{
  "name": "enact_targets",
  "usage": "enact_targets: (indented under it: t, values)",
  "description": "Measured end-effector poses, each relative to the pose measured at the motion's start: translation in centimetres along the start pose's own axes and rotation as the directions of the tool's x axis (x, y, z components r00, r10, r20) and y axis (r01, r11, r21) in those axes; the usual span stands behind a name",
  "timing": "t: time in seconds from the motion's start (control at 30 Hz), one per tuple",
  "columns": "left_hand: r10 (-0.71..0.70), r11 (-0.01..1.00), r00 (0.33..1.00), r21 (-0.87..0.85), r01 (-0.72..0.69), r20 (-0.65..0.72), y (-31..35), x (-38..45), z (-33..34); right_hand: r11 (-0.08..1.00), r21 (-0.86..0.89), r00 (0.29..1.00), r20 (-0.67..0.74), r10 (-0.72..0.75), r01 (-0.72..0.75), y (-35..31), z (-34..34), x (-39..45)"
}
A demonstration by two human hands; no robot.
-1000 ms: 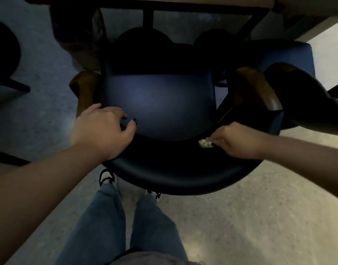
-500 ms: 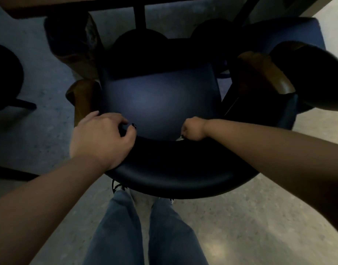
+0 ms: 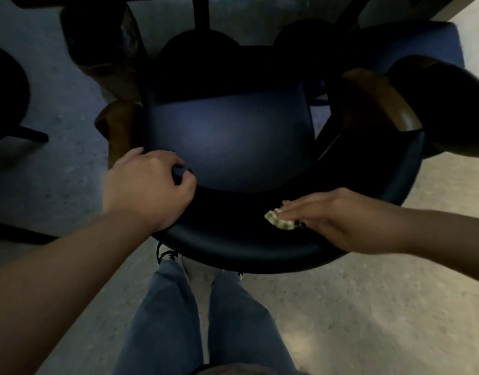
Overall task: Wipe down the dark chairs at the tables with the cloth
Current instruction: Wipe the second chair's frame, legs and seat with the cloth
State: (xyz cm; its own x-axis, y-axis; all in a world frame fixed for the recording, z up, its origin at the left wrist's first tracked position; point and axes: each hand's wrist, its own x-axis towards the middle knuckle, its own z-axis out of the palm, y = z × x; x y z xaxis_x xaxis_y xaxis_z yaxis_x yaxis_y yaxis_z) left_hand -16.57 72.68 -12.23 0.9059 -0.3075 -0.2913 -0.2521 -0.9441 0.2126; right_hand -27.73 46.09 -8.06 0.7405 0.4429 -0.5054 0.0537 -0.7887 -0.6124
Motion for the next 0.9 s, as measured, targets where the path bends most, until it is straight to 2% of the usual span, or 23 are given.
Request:
enact_targets:
  t: [0.13,0.33,0.4,0.6,0.9]
  values:
    - [0.025,1.000,1.000,0.000,-0.025,-0.013,0.0,0.0,0.1,0.960,-0.125,0.963,0.071,0.260,-0.250,3.5,0.4,5.5]
    - [0.021,1.000,0.999,-0.008,-0.021,-0.040,-0.2,0.0,0.3,0.841,-0.342,0.878,0.084,0.472,-0.420,6.9,3.3,12.8]
    - [0.024,1.000,0.999,-0.010,-0.024,-0.047,-0.2,0.0,0.3,0.827,-0.315,0.854,0.088,0.514,-0.465,6.8,4.1,14.6]
    - [0.012,1.000,0.998,-0.008,-0.012,-0.064,-0.1,-0.2,0.3,0.930,-0.076,0.926,0.095,0.365,-0.359,3.9,6.1,16.4]
    - [-0.003,1.000,1.000,-0.010,0.003,-0.014,0.0,-0.2,0.0,0.979,0.070,0.982,0.033,0.188,-0.190,-0.5,2.7,7.6]
